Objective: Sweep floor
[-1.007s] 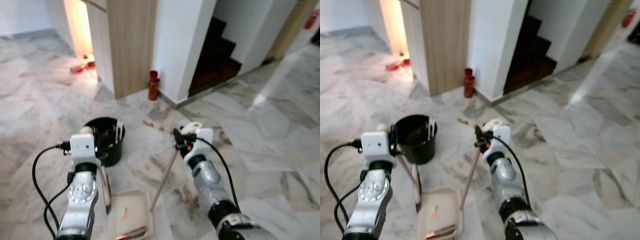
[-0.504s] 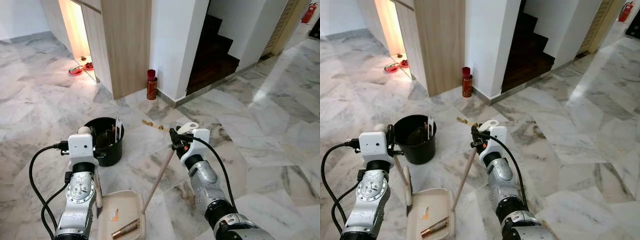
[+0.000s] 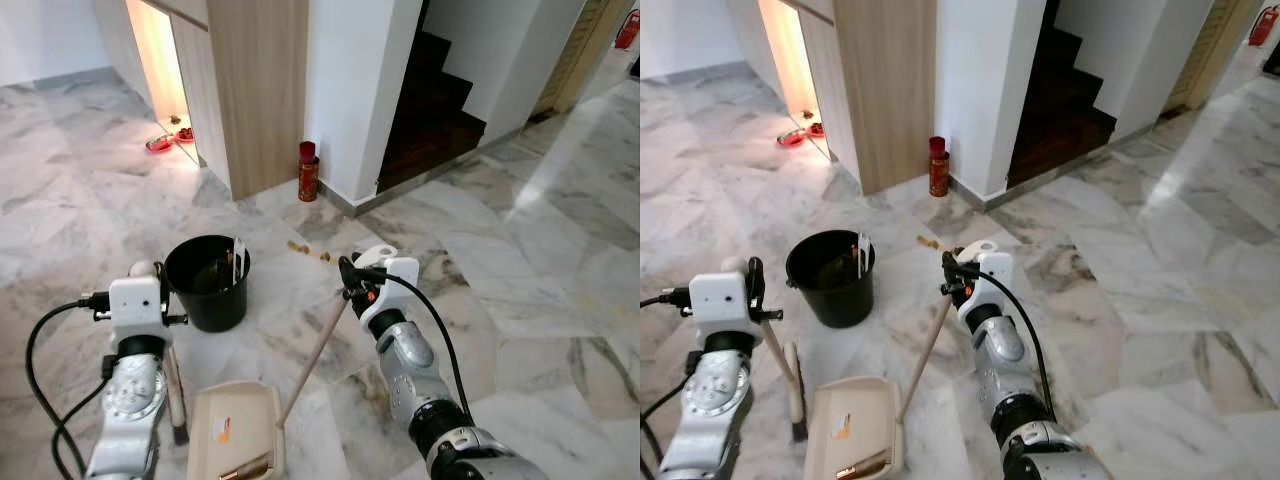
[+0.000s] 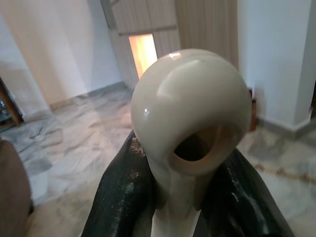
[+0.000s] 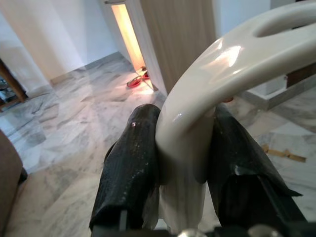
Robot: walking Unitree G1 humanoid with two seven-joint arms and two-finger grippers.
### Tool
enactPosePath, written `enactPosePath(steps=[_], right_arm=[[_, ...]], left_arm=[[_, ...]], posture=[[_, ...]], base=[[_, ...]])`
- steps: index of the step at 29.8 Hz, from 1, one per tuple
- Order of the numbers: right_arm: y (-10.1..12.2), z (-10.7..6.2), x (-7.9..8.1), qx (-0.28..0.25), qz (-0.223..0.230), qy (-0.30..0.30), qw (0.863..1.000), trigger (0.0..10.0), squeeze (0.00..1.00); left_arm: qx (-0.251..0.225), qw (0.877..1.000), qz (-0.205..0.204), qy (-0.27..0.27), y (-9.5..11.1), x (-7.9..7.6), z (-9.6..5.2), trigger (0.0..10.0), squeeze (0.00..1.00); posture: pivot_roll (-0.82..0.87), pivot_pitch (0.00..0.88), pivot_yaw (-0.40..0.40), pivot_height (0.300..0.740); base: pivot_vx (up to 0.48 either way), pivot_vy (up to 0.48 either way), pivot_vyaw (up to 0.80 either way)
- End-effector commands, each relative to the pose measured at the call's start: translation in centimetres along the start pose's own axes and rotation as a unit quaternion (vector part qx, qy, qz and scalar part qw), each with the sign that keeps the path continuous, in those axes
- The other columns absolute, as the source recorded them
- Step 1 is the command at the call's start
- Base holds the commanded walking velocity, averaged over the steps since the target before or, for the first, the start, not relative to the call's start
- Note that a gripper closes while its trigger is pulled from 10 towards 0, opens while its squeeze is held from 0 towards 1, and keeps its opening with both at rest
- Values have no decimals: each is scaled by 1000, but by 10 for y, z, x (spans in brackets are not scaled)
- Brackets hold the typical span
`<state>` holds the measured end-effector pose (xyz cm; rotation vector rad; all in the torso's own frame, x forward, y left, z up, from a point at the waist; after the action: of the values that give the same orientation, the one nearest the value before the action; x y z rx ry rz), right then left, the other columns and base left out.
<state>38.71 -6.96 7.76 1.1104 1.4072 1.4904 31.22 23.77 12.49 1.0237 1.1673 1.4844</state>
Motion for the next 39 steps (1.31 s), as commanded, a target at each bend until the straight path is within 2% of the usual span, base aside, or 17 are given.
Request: enactPosePath(steps=[1,5,12,14,17,18,22,34,39], right_arm=[[21,7,-5,-35,-1,-12,999,10000,0],[30,11,-5,-51,-3,-14,999,10000,0],[58,19,2,-98,0,-12,995,10000,0],[79,23,8,-136,8,-7,991,10000,0],[97,26,12,-166,14,-10,986,10000,0],[97,26,12,-166,14,-10,986,10000,0],[124,29,19,-208,23,-7,978,10000,0],[161,28,24,-266,41,-16,963,10000,0],[168,29,38,-276,44,6,960,10000,0]], left_arm=[[-7,1000,6,0,6,5,-1,10000,0],[17,999,29,6,-7,15,-8,10000,0],[31,999,22,5,-14,14,-11,10000,0],[37,999,18,1,-18,9,-11,10000,0],[38,999,18,-7,-20,3,-12,10000,0],[38,999,18,-7,-20,3,-12,10000,0],[40,999,15,-12,-21,-1,-11,10000,0],[29,999,17,-28,-18,-12,-10,10000,0],[14,999,9,-42,-14,-21,-7,10000,0]], posture=[[148,0,-55,740],[150,0,-60,740],[150,0,-63,740],[151,0,-65,740],[151,0,-64,740],[151,0,-64,740],[149,0,-62,740],[152,0,-62,740],[152,0,-60,740]], base=[[0,0,0],[0,0,0],[0,0,0],[0,0,0],[0,0,0],[0,0,0],[0,0,0],[0,0,0],[0,0,0]])
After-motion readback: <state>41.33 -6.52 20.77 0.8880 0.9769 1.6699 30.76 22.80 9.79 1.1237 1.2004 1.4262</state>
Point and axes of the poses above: a point about 5 cm out from each wrist's last joint towards the gripper, its own z axis pointing out of the wrist towards the gripper, its own y axis along the axis of the wrist's last joint, x = y × z, the point moved 5 cm from there along z, pointing out of the wrist towards the gripper, and after that the axes turned 12 degrees about -z, right-handed, at the moved point
